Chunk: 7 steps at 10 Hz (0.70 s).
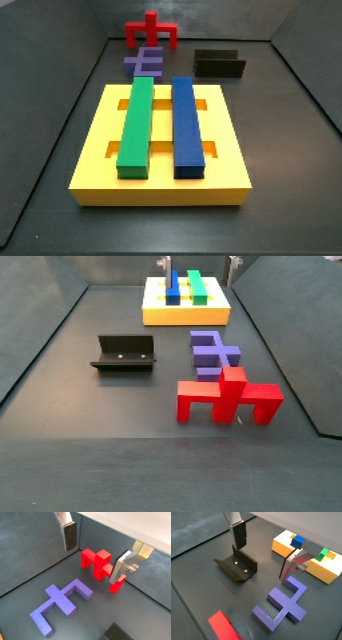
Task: Pick up the purple object. Move up. Place the purple object on the fixture. Regrasp the purple object. Move to above the board. Insert the purple object.
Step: Pick up the purple object.
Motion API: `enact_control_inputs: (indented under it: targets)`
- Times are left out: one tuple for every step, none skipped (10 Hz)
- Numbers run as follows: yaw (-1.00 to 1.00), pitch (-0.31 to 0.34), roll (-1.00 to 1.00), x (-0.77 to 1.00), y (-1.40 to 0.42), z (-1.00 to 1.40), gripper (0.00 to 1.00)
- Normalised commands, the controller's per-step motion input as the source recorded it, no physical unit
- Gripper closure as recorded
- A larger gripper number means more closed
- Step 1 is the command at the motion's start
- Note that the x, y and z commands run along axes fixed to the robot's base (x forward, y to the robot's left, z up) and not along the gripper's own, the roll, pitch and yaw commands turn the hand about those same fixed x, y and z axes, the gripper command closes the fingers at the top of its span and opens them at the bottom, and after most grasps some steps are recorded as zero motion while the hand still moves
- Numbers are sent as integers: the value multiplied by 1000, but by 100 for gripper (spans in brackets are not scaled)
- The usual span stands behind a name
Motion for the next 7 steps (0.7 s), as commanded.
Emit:
enact_control_inputs:
  targets:
    - [0, 0, -13, 0, 40, 0, 0]
    - [-200, -144, -103, -106, 134, -57, 0]
    - [-406, -330, -281, -357, 60, -154, 0]
    - [-683, -316, -264, -243, 0, -154, 0]
    - [-740, -266, -263, -237, 0, -163, 0]
    - [-789, -234, -246, -209, 0, -171, 0]
    - [-834, -181, -181, -191, 0, -100, 0]
